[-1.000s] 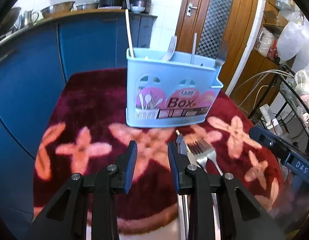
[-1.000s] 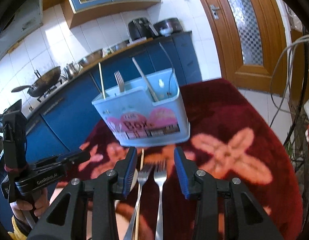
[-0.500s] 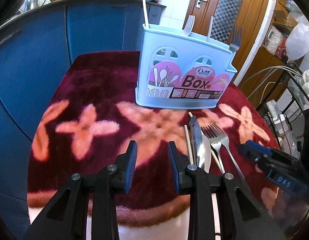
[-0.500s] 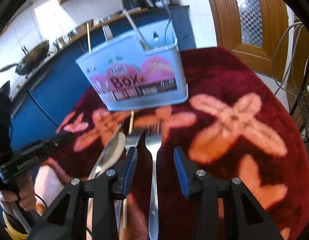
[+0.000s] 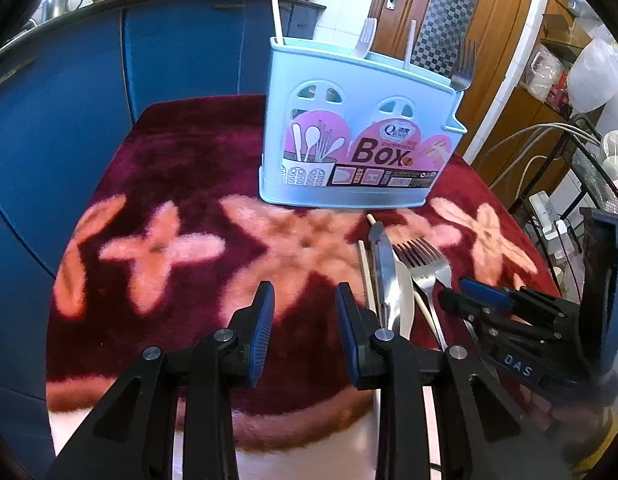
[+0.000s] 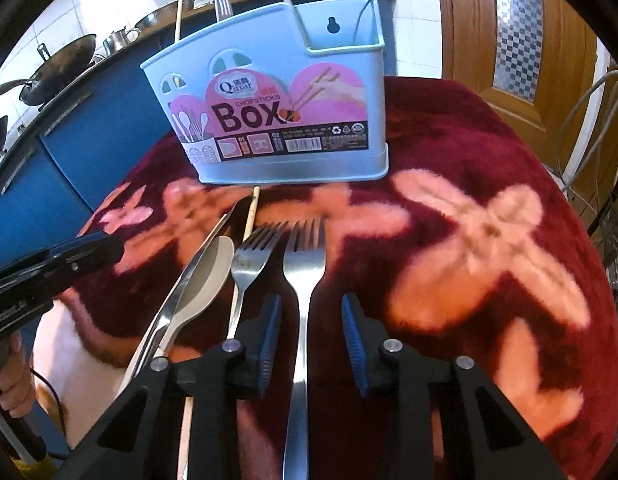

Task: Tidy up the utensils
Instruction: 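Move both grippers back down to the remaining utensils, then grasp a metal knife with the left gripper while the right gripper grasps a metal fork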

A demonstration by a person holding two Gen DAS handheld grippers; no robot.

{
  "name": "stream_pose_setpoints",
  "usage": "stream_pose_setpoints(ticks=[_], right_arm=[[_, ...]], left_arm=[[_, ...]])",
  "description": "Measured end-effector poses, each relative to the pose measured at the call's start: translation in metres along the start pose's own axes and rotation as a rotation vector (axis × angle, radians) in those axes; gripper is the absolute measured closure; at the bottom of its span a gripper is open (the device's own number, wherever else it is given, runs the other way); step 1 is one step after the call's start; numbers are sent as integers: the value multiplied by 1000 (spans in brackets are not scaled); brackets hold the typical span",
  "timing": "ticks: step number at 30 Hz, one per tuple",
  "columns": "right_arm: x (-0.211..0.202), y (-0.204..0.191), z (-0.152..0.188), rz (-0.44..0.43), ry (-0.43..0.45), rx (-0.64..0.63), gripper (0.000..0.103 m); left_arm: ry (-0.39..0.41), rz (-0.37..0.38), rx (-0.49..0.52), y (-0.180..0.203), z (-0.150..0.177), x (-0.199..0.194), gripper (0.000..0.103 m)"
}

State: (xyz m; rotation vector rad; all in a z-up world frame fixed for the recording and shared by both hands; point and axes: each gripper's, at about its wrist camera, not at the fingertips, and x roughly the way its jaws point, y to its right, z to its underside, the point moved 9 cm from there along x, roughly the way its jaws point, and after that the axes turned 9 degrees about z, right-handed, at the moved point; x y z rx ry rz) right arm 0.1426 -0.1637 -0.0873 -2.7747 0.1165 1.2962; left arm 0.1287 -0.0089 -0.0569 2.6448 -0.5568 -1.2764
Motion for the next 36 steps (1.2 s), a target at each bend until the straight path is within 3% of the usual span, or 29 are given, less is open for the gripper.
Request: stream_pose_setpoints(ticks=[1, 3, 9, 21, 22, 23, 25, 36], right_arm=[[0, 1, -1, 6, 5, 4, 86], [1, 6, -2, -1, 10, 26, 94], [-7, 16, -3, -67, 32, 114, 95], [-26, 25, -4, -96, 91, 122, 95], [-27, 26, -4, -102, 93, 126, 95], [-27, 27, -4, -107, 94, 130, 95], [-28, 29, -3, -115, 96, 136, 95], [-22, 28, 0, -138, 86, 139, 95]], left_arm=[[-3, 4, 0, 1, 0, 0, 72], [-10, 12, 4, 6, 1, 1, 72], [-19, 31, 37, 22, 1, 4, 72], [-63, 95, 90, 56, -1, 39, 72], [-64, 93, 93, 56, -2, 42, 73], [-68, 88, 94, 55, -2, 46, 82], [-84, 83, 88, 52, -1, 54, 91], [-69, 77, 63, 43, -7, 59, 93]])
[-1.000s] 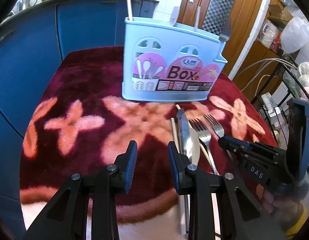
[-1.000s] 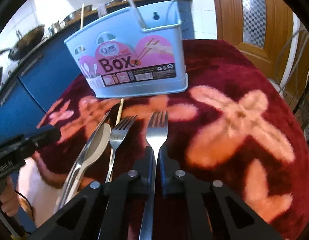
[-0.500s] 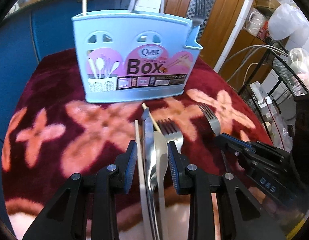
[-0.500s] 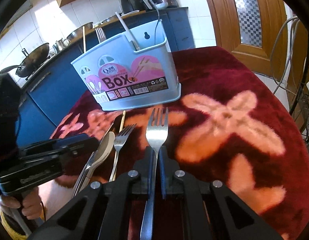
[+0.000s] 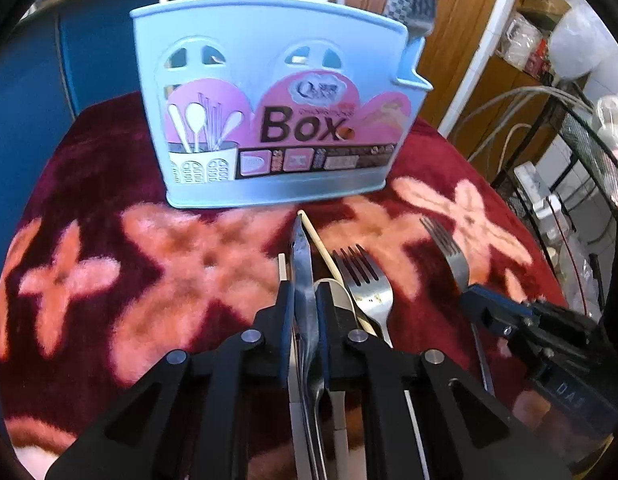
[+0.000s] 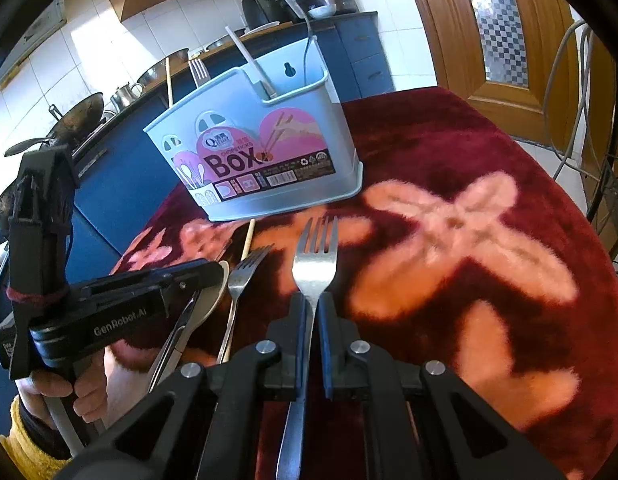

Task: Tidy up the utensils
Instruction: 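Grasp a metal knife with the left gripper while the right gripper grasps a metal fork, then lift the knife and fork and carry both over the blue holder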

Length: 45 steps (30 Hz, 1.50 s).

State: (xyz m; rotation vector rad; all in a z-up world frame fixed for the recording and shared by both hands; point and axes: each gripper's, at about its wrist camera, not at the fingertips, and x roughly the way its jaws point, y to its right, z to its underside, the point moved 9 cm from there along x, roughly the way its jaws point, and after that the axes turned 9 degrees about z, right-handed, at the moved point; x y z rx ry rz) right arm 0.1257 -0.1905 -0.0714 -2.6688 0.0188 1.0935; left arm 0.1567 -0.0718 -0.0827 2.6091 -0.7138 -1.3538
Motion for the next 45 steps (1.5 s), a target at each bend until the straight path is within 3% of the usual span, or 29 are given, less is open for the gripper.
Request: stream_pose_setpoints(ticks=[8, 16, 23, 30, 33, 35, 37, 45], right_arm=[[2, -2, 1, 13, -4, -18, 95], [15, -1, 4, 22, -57, -20, 94], [24, -3, -3, -2, -113, -50, 93], [36, -7, -13, -95, -172, -31, 75], [42, -7, -19, -132, -191, -14, 75], [44, -7, -21, -127, -192, -11, 79], [44, -8, -22, -103, -180, -32, 96], [16, -15, -35, -73, -68, -59, 100]], left_arm=[[70, -10, -61, -18, -5, -32, 94], [-21, -54, -151, -50, 13, -16, 93], [-34, -17, -170, -53, 12, -11, 93], [-47, 19, -188, -54, 9, -6, 97], [-36, 51, -223, -55, 8, -7, 100], [-27, 63, -235, -56, 8, -9, 100], [-12, 68, -233, -55, 7, -12, 100], [65, 124, -226, -40, -4, -37, 100]])
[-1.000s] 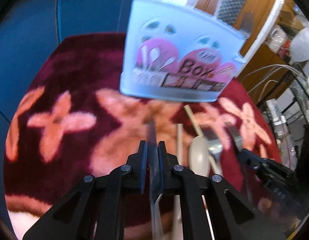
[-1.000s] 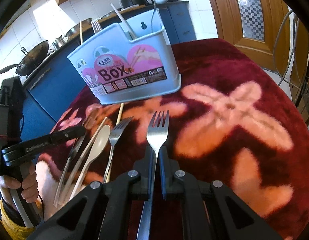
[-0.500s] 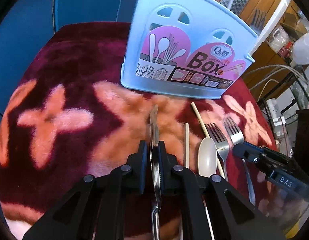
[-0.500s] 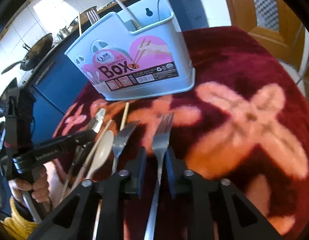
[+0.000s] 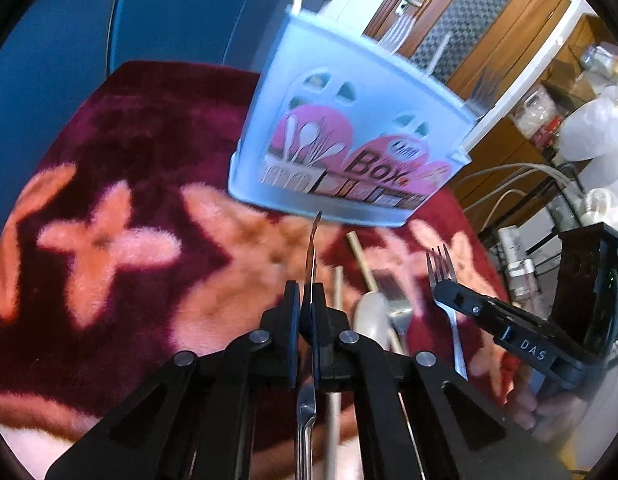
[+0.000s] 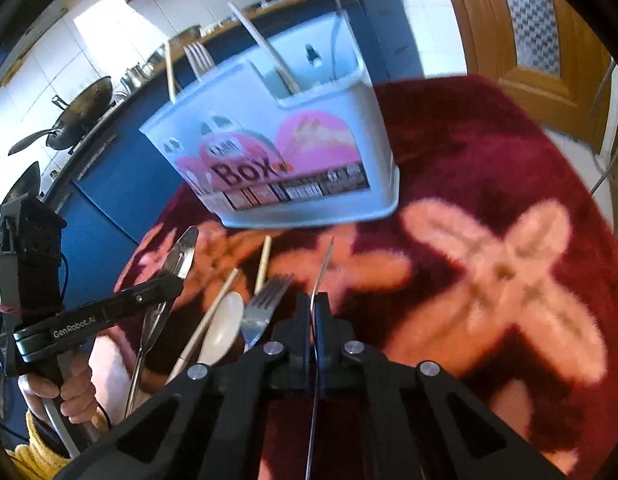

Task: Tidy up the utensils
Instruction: 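Lift the knife and fork and carry both over the blue holder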

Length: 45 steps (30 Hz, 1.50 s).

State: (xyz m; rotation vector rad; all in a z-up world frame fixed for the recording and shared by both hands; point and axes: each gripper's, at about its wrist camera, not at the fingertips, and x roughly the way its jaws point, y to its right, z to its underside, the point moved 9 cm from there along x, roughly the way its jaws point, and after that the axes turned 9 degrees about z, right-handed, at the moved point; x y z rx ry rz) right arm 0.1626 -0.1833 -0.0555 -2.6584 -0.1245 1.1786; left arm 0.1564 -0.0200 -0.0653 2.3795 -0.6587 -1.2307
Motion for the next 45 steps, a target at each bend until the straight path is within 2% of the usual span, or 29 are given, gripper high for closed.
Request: stream_pose_setpoints(ticks=[6, 10, 13, 28, 33, 38, 41, 45], right_arm=[[-45, -17, -24, 20, 173, -52, 100], [-76, -28, -49, 42, 324, -79, 100], [-90, -32, -66, 44, 393, -78, 100], [-92, -26, -139, 33, 516, -57, 100], [-90, -25, -159, 40, 569, -70, 100], [-89, -28, -177, 42, 624, -85, 100], [-88, -33, -194, 58, 693, -104, 100], [-77, -36, -207, 59, 732, -103, 100]], left_arm=[[86, 39, 39, 26, -20, -24, 100], [174, 44, 99, 46, -48, -42, 100], [238, 44, 136, 59, -73, -53, 100], [560, -5, 232, 75, -202, -73, 100], [693, -26, 266, 76, -241, -74, 100], [779, -54, 248, 64, -261, -71, 100], [819, -91, 244, 54, -268, -66, 100], [858, -151, 242, 41, -264, -56, 100]])
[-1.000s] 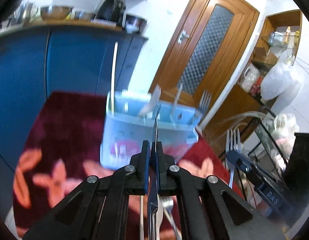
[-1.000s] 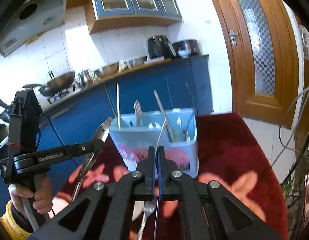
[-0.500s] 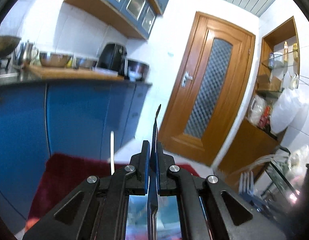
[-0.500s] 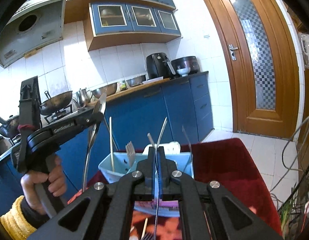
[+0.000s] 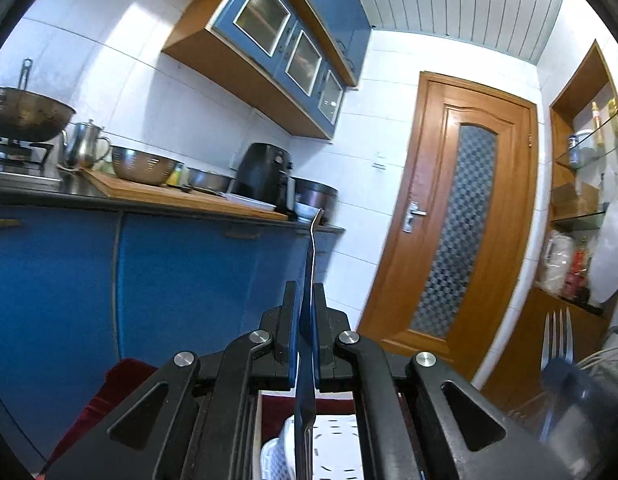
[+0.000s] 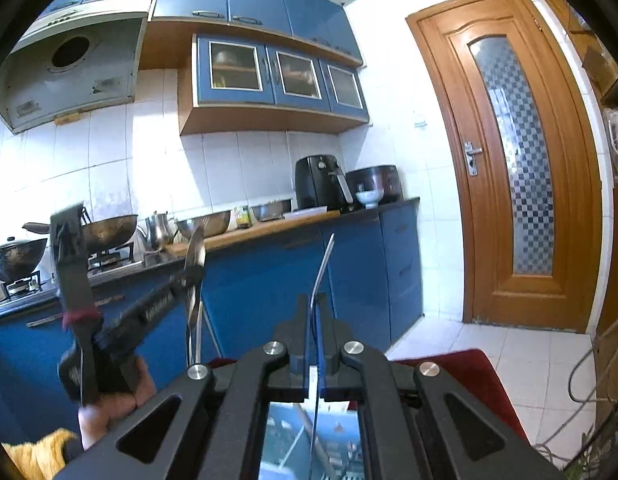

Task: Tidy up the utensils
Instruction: 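Lift the knife and fork and carry both over the blue holder, then lower the knife into the holder and open the left gripper while the right gripper releases the fork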

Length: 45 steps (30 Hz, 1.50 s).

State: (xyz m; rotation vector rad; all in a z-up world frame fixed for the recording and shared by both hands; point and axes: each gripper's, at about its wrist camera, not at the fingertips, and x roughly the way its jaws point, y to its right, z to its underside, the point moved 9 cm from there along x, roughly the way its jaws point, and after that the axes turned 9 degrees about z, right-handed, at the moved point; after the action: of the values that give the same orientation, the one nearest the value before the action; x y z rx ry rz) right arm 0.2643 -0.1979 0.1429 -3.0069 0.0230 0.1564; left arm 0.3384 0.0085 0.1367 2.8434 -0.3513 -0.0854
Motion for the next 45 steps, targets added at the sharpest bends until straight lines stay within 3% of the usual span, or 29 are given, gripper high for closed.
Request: stream_pose_setpoints(ticks=[10, 15, 24, 26, 28, 30, 32, 45], right_arm=[[39, 4, 29, 61, 25, -43, 100], [35, 4, 36, 83, 49, -88, 99], [20, -1, 37, 75, 40, -97, 99], [16, -1, 38, 67, 33, -93, 98], [13, -1, 38, 56, 21, -77, 89], [11, -2, 38, 39, 11, -60, 79], [8, -2, 37, 32, 8, -47, 78], [-22, -5, 18, 10, 14, 2, 72]], left_arm=[[26, -50, 88, 3, 26, -7, 100], [42, -78, 132, 7, 37, -16, 100], [-6, -90, 158, 9, 58, -25, 100], [-19, -86, 158, 10, 60, -26, 100], [-30, -86, 162, 11, 63, -30, 100], [-41, -82, 173, 14, 65, -32, 93], [-46, -75, 179, 17, 66, -35, 78], [-85, -43, 189, 27, 57, -63, 77]])
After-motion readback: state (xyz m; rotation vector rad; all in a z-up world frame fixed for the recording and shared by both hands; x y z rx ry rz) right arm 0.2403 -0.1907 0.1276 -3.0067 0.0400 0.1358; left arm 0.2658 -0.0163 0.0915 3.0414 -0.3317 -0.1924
